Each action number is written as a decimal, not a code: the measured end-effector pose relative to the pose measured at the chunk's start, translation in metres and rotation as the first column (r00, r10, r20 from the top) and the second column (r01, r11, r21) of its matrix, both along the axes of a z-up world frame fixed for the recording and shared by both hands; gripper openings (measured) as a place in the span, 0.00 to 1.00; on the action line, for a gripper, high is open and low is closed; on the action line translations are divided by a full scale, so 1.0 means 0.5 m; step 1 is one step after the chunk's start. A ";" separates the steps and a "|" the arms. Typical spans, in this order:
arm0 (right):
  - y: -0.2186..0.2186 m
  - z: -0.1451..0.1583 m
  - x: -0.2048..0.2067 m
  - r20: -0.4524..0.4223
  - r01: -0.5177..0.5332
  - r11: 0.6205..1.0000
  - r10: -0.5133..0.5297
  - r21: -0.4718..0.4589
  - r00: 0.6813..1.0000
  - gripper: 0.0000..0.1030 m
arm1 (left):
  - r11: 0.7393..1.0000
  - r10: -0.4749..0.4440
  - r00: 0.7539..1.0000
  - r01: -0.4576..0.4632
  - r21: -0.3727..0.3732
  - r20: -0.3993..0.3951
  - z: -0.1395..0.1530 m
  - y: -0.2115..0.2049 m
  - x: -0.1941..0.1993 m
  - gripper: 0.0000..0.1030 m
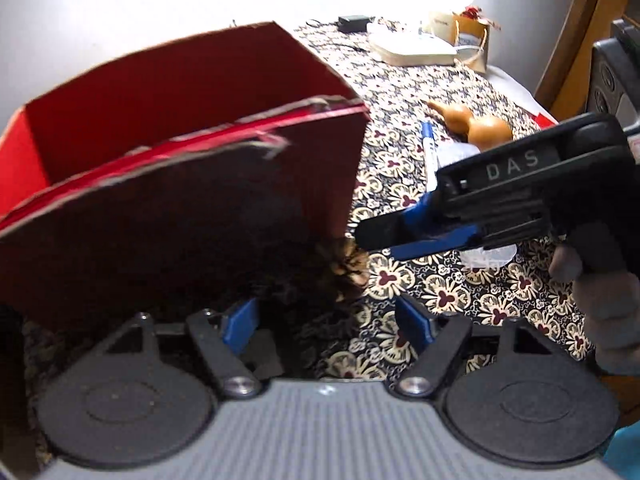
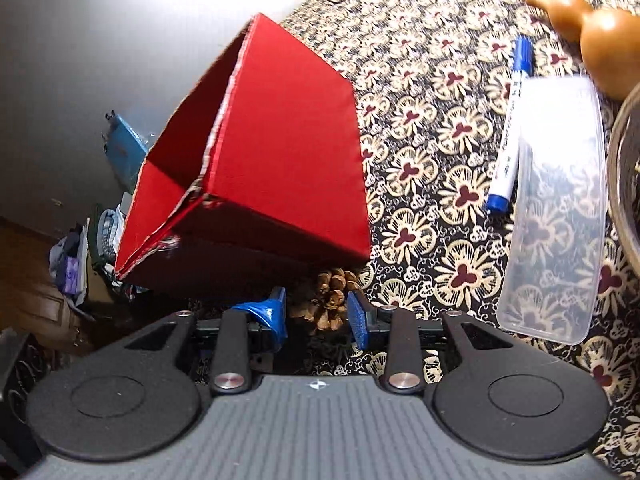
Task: Organize rigid objects
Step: 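Move the right tool to the pine cone and close on it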
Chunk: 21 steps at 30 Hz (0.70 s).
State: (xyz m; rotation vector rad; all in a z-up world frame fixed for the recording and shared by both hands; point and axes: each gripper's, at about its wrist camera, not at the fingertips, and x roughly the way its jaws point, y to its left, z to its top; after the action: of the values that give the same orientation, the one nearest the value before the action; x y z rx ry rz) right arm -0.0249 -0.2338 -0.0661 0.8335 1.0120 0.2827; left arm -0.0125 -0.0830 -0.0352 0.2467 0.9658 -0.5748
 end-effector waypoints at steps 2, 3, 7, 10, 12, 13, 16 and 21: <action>-0.004 -0.008 0.003 -0.010 0.002 1.000 -0.002 0.022 1.000 0.17 | 1.000 -0.005 1.000 0.005 -0.010 -0.004 -0.011 -0.008 0.009 0.75; -0.004 -0.012 0.005 -0.017 0.002 1.000 -0.002 0.028 1.000 0.17 | 1.000 -0.008 1.000 0.008 -0.017 -0.009 -0.014 -0.010 0.015 0.75; -0.003 -0.025 0.016 -0.030 0.013 1.000 -0.012 0.027 0.999 0.17 | 1.000 -0.009 1.000 0.009 -0.030 -0.007 -0.029 -0.020 0.033 0.75; 0.000 -0.035 0.025 -0.043 0.008 0.999 -0.007 0.036 0.999 0.20 | 0.999 0.000 1.000 0.000 -0.034 -0.017 -0.042 -0.026 0.049 0.75; 0.004 -0.041 0.029 -0.047 -0.002 0.999 0.005 0.049 0.999 0.21 | 0.999 0.000 0.999 -0.001 -0.037 -0.032 -0.050 -0.029 0.057 0.68; 0.006 -0.043 0.031 -0.048 -0.005 0.998 0.008 0.056 0.999 0.21 | 0.999 -0.002 0.999 0.000 -0.043 -0.047 -0.054 -0.028 0.060 0.62; 0.010 -0.045 0.036 -0.039 -0.009 0.998 0.012 0.059 0.999 0.20 | 0.999 0.011 0.997 -0.015 -0.050 -0.076 -0.066 -0.024 0.067 0.50; 0.009 -0.046 0.043 -0.041 -0.033 0.997 0.035 0.066 0.999 0.19 | 0.997 0.018 0.996 -0.025 -0.072 -0.089 -0.068 -0.014 0.070 0.50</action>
State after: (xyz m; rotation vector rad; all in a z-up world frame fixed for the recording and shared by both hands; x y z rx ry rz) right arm -0.0033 -0.2295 -0.0890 0.8852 1.0618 0.3299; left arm 0.0224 -0.0902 -0.0693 0.1462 1.0294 -0.6040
